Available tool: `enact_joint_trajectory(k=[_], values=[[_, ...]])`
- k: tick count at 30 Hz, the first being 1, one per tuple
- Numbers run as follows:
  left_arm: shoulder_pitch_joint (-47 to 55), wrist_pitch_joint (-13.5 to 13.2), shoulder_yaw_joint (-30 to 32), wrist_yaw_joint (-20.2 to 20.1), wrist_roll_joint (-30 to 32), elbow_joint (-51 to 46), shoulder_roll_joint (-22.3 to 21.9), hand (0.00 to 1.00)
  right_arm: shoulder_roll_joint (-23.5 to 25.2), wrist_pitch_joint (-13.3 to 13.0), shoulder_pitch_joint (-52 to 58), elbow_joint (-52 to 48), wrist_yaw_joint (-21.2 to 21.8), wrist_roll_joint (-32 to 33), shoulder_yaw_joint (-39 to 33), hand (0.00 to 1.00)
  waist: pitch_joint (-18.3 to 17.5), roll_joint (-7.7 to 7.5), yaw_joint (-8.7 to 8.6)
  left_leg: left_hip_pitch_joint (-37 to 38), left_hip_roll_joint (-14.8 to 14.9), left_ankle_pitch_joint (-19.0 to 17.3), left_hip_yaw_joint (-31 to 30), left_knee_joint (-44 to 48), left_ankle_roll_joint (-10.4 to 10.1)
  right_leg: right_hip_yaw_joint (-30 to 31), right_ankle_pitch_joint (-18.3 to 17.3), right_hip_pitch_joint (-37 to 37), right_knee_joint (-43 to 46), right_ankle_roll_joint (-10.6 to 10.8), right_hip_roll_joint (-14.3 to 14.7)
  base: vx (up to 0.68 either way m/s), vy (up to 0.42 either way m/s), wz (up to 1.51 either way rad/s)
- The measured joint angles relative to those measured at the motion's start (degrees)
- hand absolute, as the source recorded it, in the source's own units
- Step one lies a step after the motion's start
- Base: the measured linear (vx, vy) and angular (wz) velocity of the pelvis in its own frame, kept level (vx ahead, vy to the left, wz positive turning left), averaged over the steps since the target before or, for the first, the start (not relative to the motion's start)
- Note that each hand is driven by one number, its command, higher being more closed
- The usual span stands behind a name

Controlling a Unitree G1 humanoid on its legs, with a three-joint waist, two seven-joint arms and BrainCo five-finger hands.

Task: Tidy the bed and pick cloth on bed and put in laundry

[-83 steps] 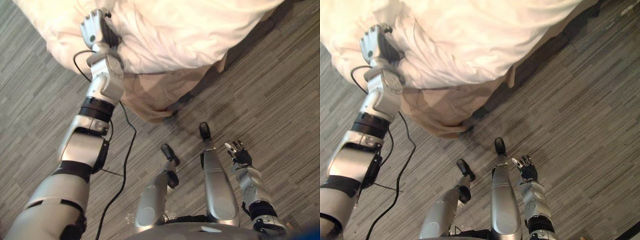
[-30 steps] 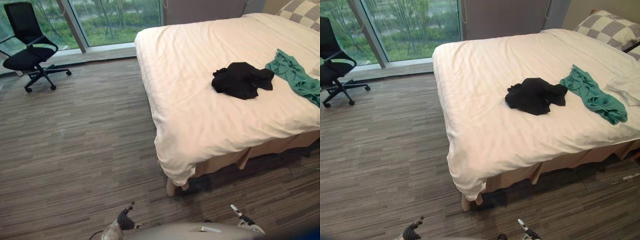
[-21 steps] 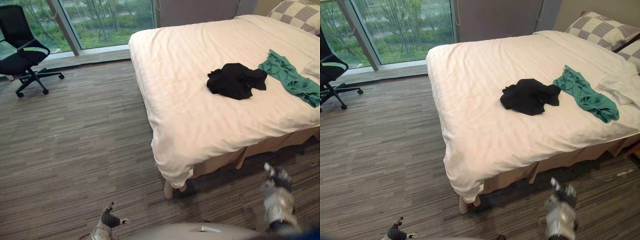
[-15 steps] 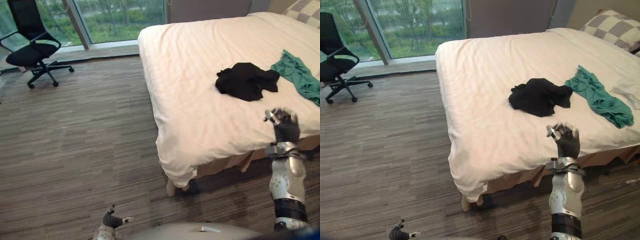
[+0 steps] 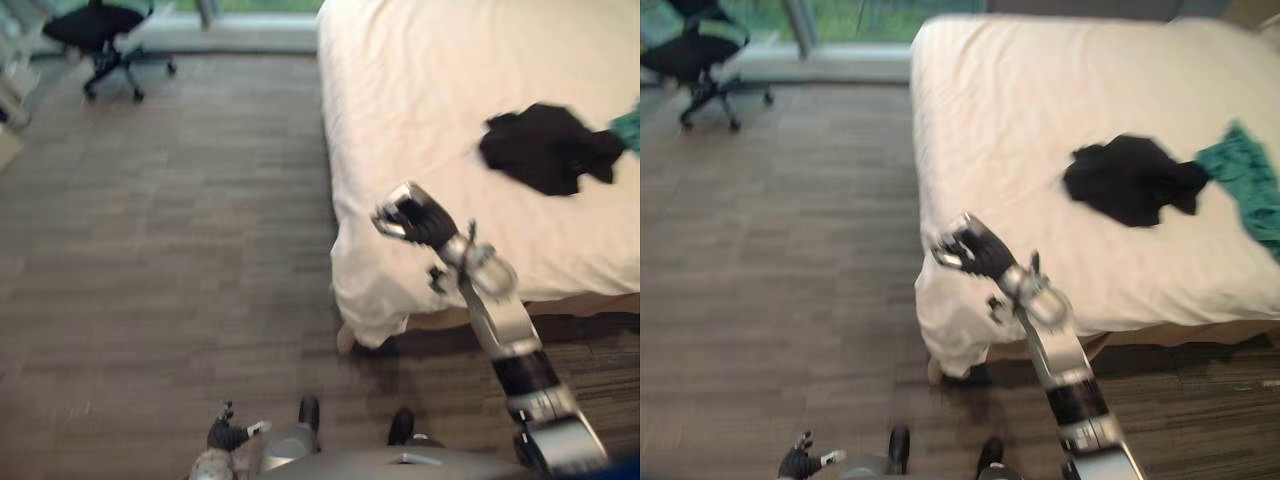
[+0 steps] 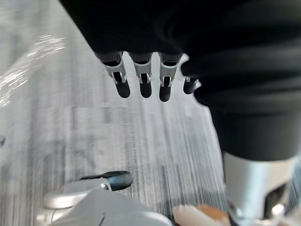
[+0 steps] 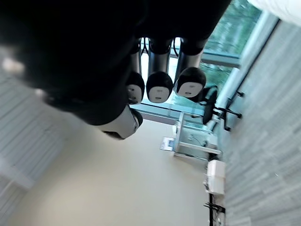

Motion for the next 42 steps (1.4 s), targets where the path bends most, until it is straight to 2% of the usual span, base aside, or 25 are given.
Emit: enact_joint_trajectory(k=[3, 7, 8, 12, 14, 16, 18, 21, 23, 25, 26, 27, 28, 29, 31, 35, 37, 38, 39, 40, 41, 42], values=[[-1.9, -0.9, 0.5, 0.1, -1.8, -3.7, -0.2, 0.00, 0.3, 2.4, -6.2, 6.2, -6.0, 0.0, 0.0, 1.00, 6.6, -0.52, 2.18, -3.6, -0.1, 0.7, -1.8, 1.0, 0.0, -1.4, 0.4, -2.1, 0.2, -0.4, 0.0, -0.02, -0.011, 0.35], [-3.1, -3.0, 1.0, -0.4, -3.1, -8.1, -0.4, 0.00, 0.2, 2.7, -10.4, 7.3, -11.3, 0.1, -0.5, 1.00, 9.7, -0.18, 3.25, -8.9, -0.7, 0.8, -3.2, 2.8, 0.1, -2.5, 0.8, -5.9, 0.8, -0.4, -0.5, 0.02, 0.030, 0.25], [-3.3, -3.3, 0.9, -0.5, -3.4, -8.3, -0.4, 0.00, 0.2, 2.7, -11.0, 7.5, -11.9, 0.1, -0.6, 1.00, 9.8, -0.09, 3.42, -9.5, -0.8, 0.8, -3.2, 3.0, 0.1, -2.5, 0.8, -6.4, 1.0, -0.4, -0.6, 0.04, 0.051, 0.21], [-7.9, -5.5, -0.7, -2.2, -6.1, -9.1, -1.0, 0.00, -1.4, 3.7, -16.3, 8.9, -16.2, 1.7, -5.0, 1.00, 11.5, 2.62, 4.77, -16.1, -1.4, 0.8, -4.4, 6.2, 0.1, -2.7, 0.0, -13.4, 6.3, -0.7, -2.3, -0.02, 0.065, 0.13], [-8.9, -6.0, -0.7, -2.4, -6.9, -9.1, -1.1, 0.00, -1.6, 4.1, -16.8, 9.5, -17.6, 1.7, -6.1, 1.00, 11.6, 2.79, 4.93, -18.2, -1.8, 0.8, -4.3, 6.9, 0.1, -2.7, -1.4, -16.1, 9.0, -0.5, -3.3, -0.05, 0.050, 0.14], [-11.1, -6.6, -0.7, -2.5, -9.0, -9.2, -1.9, 0.00, -3.5, 5.2, -16.6, 12.5, -20.1, 1.8, -7.2, 1.00, 12.2, 3.99, 5.67, -21.8, -2.4, 1.1, -4.2, 7.9, 0.5, -2.3, -3.7, -21.6, 14.6, -0.7, -5.3, -0.08, 0.038, 0.08], [-11.9, -6.9, -0.7, -2.5, -9.8, -9.2, -2.7, 0.00, -3.8, 5.4, -16.2, 13.9, -21.6, 2.4, -8.4, 1.00, 12.5, 4.60, 5.69, -23.9, -3.0, 1.7, -3.8, 7.9, 0.5, -2.1, -5.5, -25.1, 17.7, -0.7, -6.5, -0.08, -0.001, 0.04], [-13.2, -7.3, -0.7, -2.5, -10.6, -9.3, -3.8, 0.00, -4.6, 5.3, -13.4, 14.0, -23.5, 4.7, -10.1, 1.00, 12.7, 5.19, 5.63, -27.1, -2.9, 2.6, -2.9, 7.7, 0.2, -0.9, -6.5, -30.3, 21.1, -1.3, -7.3, -0.10, -0.024, -0.04], [-13.9, -7.0, -0.7, -2.3, -11.0, -10.8, -5.1, 0.00, -4.8, 4.5, -10.8, 12.7, -23.1, 6.0, -10.0, 1.00, 12.8, 5.37, 5.45, -28.1, -2.6, 2.8, -1.8, 7.8, 0.2, 0.2, -6.7, -32.5, 22.5, -1.6, -7.3, -0.09, -0.039, -0.21], [-16.1, -4.8, -0.8, -1.6, -12.0, -13.9, -7.0, 0.00, -3.2, 4.2, -9.0, 9.5, -22.8, 6.5, -8.9, 1.00, 12.8, 5.48, 5.16, -28.7, -2.3, 3.0, -0.3, 7.8, 0.0, 1.6, -6.9, -34.4, 23.7, -1.8, -7.3, -0.08, -0.048, -0.30], [-19.5, -1.2, -1.3, -0.9, -13.3, -17.3, -7.9, 0.00, -2.4, 4.3, -8.5, 6.6, -22.7, 6.9, -8.3, 1.00, 12.8, 5.50, 4.31, -30.1, -2.0, 3.0, 0.9, 8.8, 0.0, 2.7, -6.9, -36.3, 24.8, -1.9, -7.2, -0.08, -0.041, -0.18], [-20.6, 0.0, -1.6, -0.6, -13.6, -18.0, -7.8, 0.00, -2.4, 4.3, -8.4, 5.7, -22.6, 6.9, -7.9, 1.00, 12.8, 5.50, 4.04, -30.5, -1.9, 3.0, 1.5, 9.1, 0.0, 2.9, -6.9, -36.7, 24.9, -1.9, -7.2, -0.09, -0.039, -0.16], [-23.7, 2.6, -2.5, 0.6, -15.1, -19.2, -7.6, 0.00, -2.2, 4.4, -8.0, 3.3, -21.5, 8.4, -6.7, 1.00, 12.8, 5.50, 2.81, -32.0, -1.6, 2.9, 2.2, 10.1, 0.0, 3.5, -6.8, -38.1, 25.4, -2.1, -7.1, -0.04, -0.013, -0.06], [-24.8, 3.7, -2.7, 1.0, -15.7, -19.3, -7.6, 0.00, -2.0, 4.4, -7.6, 2.3, -20.7, 9.3, -6.6, 1.00, 12.8, 5.50, 2.46, -32.4, -1.6, 2.9, 2.6, 10.3, 0.0, 3.7, -6.7, -38.5, 25.5, -2.2, -7.1, -0.06, -0.005, -0.08], [-27.7, 6.9, -3.1, 1.3, -18.1, -19.3, -7.7, 0.00, -1.4, 4.4, -6.5, 1.3, -17.6, 12.5, -6.4, 1.00, 12.8, 5.39, 1.33, -33.0, -1.2, 2.4, 4.5, 11.4, 0.2, 4.3, -6.2, -38.9, 25.5, -2.3, -7.0, -0.05, 0.015, -0.16], [-28.2, 9.1, -2.9, 2.6, -20.7, -19.1, -7.5, 0.00, -0.1, 4.0, 0.3, 0.5, -10.1, 18.1, -6.4, 1.00, 12.8, 5.07, 0.52, -32.6, -0.6, -0.4, 8.6, 15.0, 1.4, 7.8, -5.2, -38.8, 25.1, -1.8, -6.5, -0.01, 0.048, -0.39], [-28.3, 9.1, -2.8, 3.3, -21.9, -18.2, -6.9, 0.00, 2.4, 3.2, 6.4, 0.2, -5.7, 21.7, -7.8, 1.00, 12.7, 4.84, -1.22, -30.9, -0.5, -1.4, 10.8, 15.5, 1.7, 9.8, -4.4, -37.5, 24.1, -1.3, -6.3, 0.02, 0.067, -0.37], [-28.4, 9.2, -2.8, 3.3, -21.9, -17.8, -6.9, 0.00, 2.7, 3.1, 7.6, 0.3, -5.1, 22.6, -8.2, 1.00, 12.7, 4.83, -1.42, -30.6, -0.5, -1.8, 11.2, 15.7, 1.7, 10.2, -4.3, -37.3, 24.0, -1.2, -6.3, 0.01, 0.068, -0.45], [-28.4, 9.4, -2.8, 3.4, -21.9, -16.9, -6.9, 0.00, 3.9, 3.1, 10.5, 0.5, -3.9, 25.1, -10.7, 1.00, 12.7, 4.81, -1.86, -29.4, -0.3, -2.5, 12.4, 15.9, 2.0, 10.7, -3.8, -36.3, 23.5, -1.2, -6.2, 0.02, 0.052, -0.49], [-28.4, 9.8, -2.8, 3.4, -21.9, -15.6, -6.9, 0.00, 5.8, 3.1, 13.6, 2.5, -3.3, 29.6, -16.6, 1.00, 12.7, 4.68, -2.38, -27.6, -0.1, -3.1, 13.9, 15.6, 2.2, 11.7, -3.4, -34.9, 22.4, -1.0, -6.0, 0.02, 0.050, -0.49], [-28.4, 9.9, -2.7, 3.4, -21.9, -15.1, -6.9, 0.00, 6.2, 3.0, 14.3, 3.6, -3.3, 30.9, -19.0, 1.00, 12.7, 4.68, -2.76, -26.9, 0.0, -3.3, 14.3, 15.5, 2.2, 12.0, -3.3, -34.2, 22.2, -0.9, -6.0, 0.03, 0.047, -0.46], [-28.1, 10.2, -2.5, 3.3, -21.9, -13.8, -6.9, 0.00, 6.2, 2.2, 16.1, 6.6, -3.1, 34.3, -24.9, 1.00, 12.6, 4.49, -3.86, -25.1, 0.0, -3.9, 15.5, 15.2, 2.4, 12.9, -3.2, -32.9, 21.7, -0.7, -5.9, 0.05, 0.041, -0.49]])
